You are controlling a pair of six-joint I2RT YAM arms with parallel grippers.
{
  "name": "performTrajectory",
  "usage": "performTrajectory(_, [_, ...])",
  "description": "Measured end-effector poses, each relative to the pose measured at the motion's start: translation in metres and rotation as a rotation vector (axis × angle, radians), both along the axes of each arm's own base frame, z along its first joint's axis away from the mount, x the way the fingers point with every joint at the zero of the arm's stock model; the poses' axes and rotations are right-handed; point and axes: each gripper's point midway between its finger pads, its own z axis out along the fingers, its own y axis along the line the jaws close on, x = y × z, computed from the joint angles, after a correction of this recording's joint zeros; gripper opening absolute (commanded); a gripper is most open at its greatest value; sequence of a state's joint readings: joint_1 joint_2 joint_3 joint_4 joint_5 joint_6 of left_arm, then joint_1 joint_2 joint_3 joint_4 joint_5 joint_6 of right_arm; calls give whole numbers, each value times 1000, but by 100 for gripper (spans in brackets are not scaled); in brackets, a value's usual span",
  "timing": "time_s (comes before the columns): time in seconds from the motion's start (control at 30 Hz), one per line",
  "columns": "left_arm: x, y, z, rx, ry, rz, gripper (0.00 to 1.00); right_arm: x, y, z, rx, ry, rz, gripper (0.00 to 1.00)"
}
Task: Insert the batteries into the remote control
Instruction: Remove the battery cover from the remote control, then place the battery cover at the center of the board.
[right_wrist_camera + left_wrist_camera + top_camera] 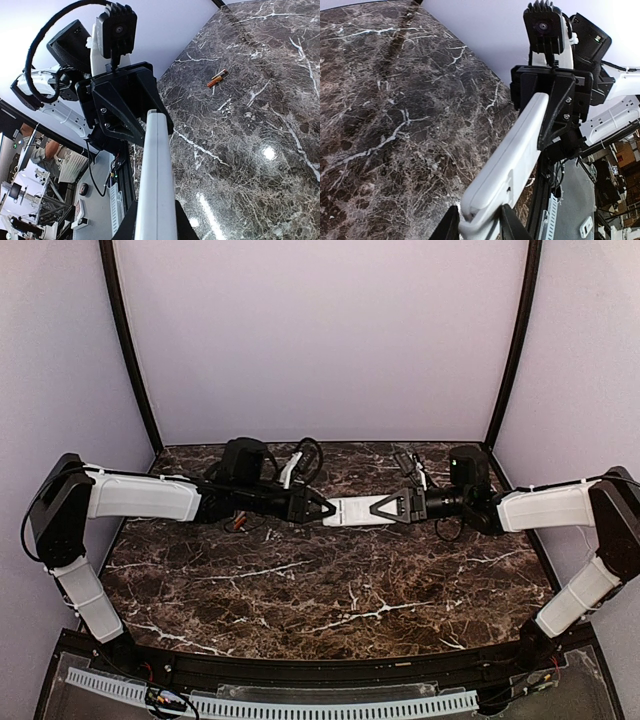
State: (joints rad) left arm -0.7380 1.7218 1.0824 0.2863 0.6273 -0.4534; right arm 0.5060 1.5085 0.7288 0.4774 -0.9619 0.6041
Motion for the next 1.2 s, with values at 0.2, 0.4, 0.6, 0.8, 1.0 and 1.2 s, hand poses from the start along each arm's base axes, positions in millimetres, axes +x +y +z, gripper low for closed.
performTrajectory(0.2, [5,4,-7,38,-10,33,20,4,-2,-5,-20,25,-30,0])
performTrajectory(0.4, [5,4,-7,41,-14,28,9,7,-4,-9,-36,39,-52,0])
performTrajectory(0.6, [2,2,1,12,-25,5,3,8,-5,-12,-46,49,-64,0])
performTrajectory(0.8, [-1,0,5,-7,-23,-13,0,9,-6,-12,-45,47,-65,0])
performTrajectory(1.0, [1,5,12,-45,-14,-5,0,18,-16,-12,-44,45,-94,0])
performTrajectory(1.2, [3,17,20,-96,-3,14,0,19,-31,-26,-58,75,-120,0])
